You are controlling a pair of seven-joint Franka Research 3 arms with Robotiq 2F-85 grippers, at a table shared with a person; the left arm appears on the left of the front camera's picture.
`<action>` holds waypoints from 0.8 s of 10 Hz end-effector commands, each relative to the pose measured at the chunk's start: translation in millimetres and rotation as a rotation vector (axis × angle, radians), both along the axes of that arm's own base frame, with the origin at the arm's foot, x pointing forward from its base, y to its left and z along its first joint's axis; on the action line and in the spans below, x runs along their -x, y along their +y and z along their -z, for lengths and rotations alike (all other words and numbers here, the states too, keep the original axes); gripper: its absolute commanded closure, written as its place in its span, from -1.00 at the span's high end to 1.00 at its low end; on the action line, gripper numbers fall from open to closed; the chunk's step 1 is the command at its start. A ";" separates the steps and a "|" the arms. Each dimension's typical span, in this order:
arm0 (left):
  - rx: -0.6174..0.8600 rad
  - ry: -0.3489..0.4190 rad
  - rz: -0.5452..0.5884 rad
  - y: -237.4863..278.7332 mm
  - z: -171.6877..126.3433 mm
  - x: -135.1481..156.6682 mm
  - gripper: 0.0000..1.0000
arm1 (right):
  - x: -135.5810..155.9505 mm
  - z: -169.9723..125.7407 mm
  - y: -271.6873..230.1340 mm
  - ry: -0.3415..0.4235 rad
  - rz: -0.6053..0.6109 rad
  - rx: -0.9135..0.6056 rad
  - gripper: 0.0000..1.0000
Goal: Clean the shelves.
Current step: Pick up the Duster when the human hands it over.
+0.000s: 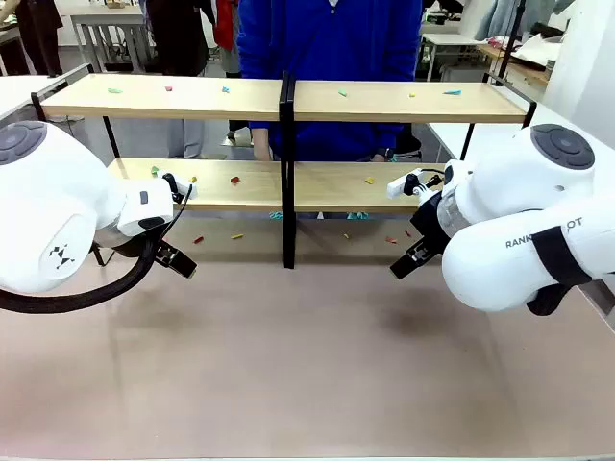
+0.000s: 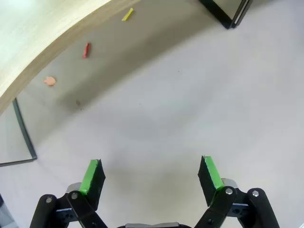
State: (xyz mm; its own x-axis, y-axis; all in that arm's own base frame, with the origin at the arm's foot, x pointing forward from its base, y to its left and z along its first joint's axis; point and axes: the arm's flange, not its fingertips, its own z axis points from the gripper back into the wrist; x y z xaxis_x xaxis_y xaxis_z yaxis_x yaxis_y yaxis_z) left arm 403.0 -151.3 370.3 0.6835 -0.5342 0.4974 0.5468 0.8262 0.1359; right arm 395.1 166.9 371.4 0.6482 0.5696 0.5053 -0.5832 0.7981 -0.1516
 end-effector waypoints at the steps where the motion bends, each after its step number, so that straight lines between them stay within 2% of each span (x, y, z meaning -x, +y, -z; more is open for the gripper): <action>1: 0.000 -0.001 0.000 0.0 -0.2 0.0 1.00 | 0.0 0.0 0.0 0.000 0.000 0.000 1.00; 8: 0.000 -0.001 0.000 0.0 -0.2 0.0 1.00 | 0.0 0.0 0.0 0.000 0.000 0.000 1.00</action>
State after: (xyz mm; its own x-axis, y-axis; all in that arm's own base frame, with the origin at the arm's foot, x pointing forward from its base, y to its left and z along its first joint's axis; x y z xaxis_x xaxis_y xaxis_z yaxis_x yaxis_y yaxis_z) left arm 403.0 -151.3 370.3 0.6838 -0.5337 0.4975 0.5464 0.8265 0.1356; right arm 395.0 166.9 371.4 0.6478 0.5703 0.5052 -0.5836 0.7977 -0.1522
